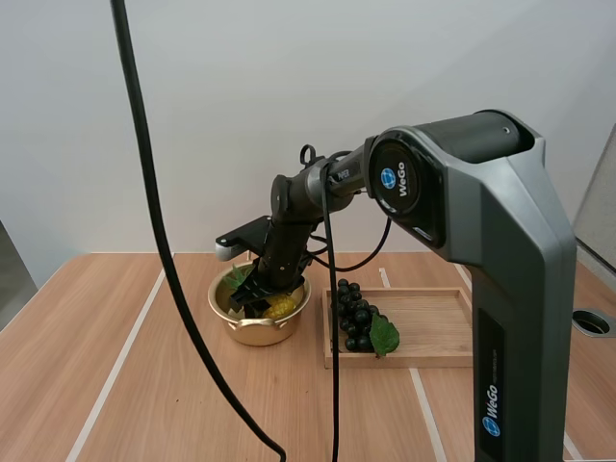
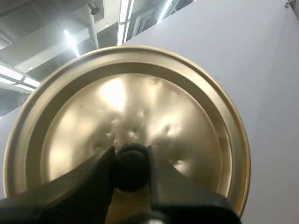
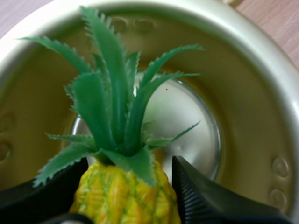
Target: Open the pot, put the pineapple inside, and close it
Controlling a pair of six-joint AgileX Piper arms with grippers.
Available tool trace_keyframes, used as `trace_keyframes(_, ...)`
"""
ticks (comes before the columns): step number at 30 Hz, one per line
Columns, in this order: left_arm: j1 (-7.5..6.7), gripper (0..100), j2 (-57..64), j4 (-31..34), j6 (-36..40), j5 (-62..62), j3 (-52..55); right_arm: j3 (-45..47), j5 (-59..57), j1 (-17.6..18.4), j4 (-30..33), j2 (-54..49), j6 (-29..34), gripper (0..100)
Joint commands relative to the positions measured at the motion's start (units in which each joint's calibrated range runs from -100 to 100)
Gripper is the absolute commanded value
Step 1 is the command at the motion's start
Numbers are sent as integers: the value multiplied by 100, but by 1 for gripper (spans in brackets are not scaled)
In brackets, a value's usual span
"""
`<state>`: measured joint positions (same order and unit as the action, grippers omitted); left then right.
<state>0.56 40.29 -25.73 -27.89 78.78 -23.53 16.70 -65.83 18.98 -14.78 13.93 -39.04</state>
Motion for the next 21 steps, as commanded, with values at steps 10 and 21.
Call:
trace_keyframes(10, 11, 0, -29, 23, 54, -68, -52, 19, 125, -2, 53, -50, -34, 0)
trace_keyframes(21, 11, 0, -29, 23, 54, -68, -52, 19, 250, -2, 53, 255, -34, 0)
